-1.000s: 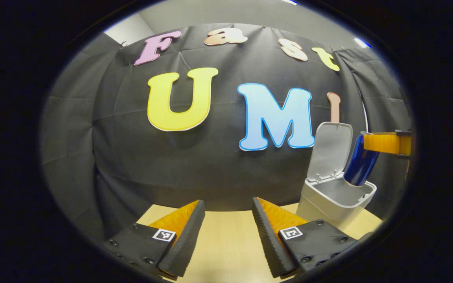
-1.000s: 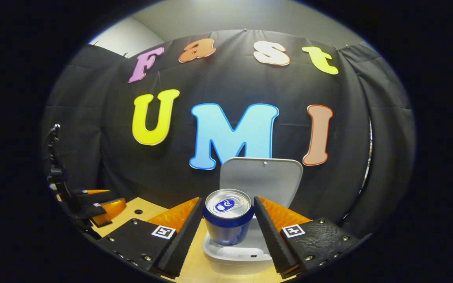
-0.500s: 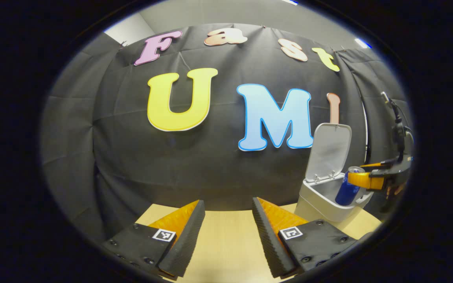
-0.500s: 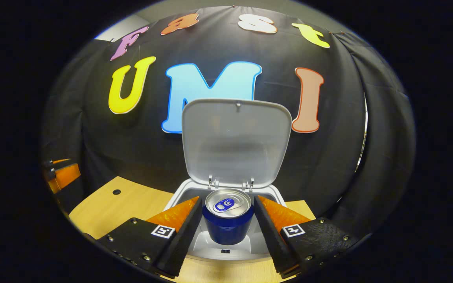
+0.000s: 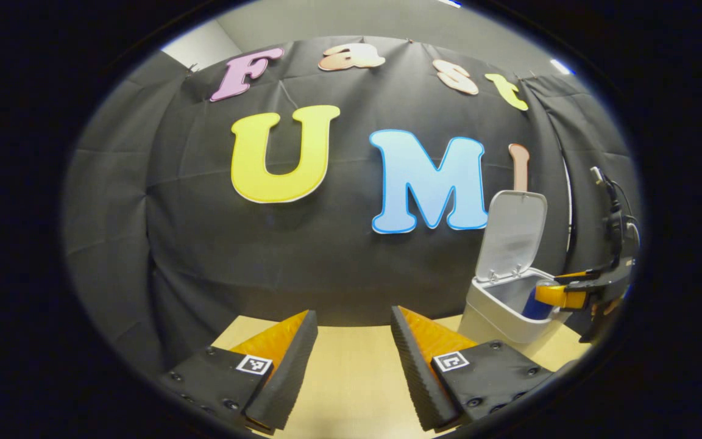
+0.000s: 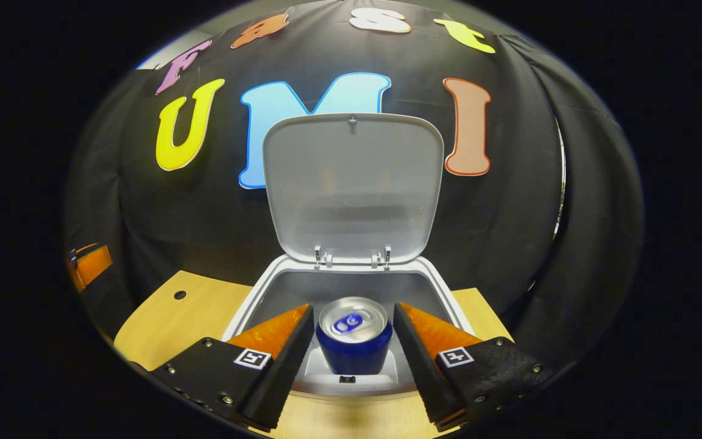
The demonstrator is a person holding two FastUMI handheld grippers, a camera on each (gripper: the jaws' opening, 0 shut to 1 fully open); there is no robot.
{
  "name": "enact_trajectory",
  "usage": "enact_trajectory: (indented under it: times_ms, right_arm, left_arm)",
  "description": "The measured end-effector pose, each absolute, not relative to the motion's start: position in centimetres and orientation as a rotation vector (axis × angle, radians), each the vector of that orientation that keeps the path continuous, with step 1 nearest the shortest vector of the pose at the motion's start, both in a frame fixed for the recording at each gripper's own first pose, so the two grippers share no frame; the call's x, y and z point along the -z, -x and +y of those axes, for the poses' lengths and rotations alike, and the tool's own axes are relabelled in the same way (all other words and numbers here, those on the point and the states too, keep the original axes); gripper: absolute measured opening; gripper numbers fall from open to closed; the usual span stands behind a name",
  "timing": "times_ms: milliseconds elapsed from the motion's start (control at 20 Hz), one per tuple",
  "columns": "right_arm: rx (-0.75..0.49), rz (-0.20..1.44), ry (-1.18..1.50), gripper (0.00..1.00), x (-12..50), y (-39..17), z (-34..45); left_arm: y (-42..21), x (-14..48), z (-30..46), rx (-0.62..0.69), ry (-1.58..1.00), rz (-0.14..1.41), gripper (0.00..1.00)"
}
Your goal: Press the lid of the desktop garbage bin to open it, pick up the crumpled paper on the desktop and throw it into the bin, then pick up the pop can on the desktop and drop it into the bin, and finally close the garbage bin lid.
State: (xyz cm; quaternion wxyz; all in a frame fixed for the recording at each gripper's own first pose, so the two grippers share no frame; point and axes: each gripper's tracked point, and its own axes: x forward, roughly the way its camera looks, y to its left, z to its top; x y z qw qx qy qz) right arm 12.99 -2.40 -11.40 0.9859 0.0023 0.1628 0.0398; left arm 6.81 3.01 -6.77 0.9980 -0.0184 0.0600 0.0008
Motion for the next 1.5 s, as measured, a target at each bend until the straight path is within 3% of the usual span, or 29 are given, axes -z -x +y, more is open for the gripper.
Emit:
enact_trajectory:
  times_ms: [600,1500]
  right_arm:
    - [-0.061,0.259,-0.031,0.85,8.6,-11.6,-3.3]
    - [-0.039,0.082,-0.064,0.84,0.2,-14.8,-3.2]
  left_arm:
    - [-6.3,6.9,3.1,0.001,0.05,0.127,0.81]
    - [-7.1,6.6,1.9,0.028,0.062,0.129,0.81]
